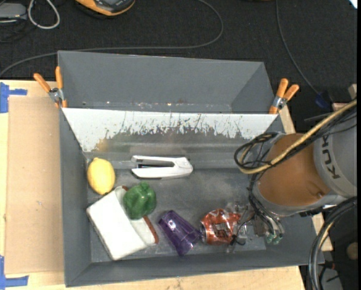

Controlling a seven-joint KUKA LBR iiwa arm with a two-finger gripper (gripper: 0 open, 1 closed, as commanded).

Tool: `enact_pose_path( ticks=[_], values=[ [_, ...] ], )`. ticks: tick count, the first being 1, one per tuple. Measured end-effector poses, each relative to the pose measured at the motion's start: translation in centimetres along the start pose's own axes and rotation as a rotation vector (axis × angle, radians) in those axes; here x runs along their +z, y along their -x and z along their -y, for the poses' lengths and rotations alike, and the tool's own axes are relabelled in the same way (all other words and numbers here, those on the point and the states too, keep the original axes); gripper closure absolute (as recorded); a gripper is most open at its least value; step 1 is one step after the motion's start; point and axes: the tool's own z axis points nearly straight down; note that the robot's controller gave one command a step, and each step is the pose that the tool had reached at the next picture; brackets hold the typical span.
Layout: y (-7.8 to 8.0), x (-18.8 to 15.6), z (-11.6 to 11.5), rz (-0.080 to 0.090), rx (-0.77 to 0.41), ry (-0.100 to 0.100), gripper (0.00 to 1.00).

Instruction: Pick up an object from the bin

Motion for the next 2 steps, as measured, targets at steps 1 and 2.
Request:
enact_pose_path(
  ticks=[1,2],
  values=[
    [-0.1,-4.4,0.0,-0.001,-0.001,0.000,1.00],
    [0.0,-9.5,0.0,0.003,-0.001,0.000,1.00]
  ],
)
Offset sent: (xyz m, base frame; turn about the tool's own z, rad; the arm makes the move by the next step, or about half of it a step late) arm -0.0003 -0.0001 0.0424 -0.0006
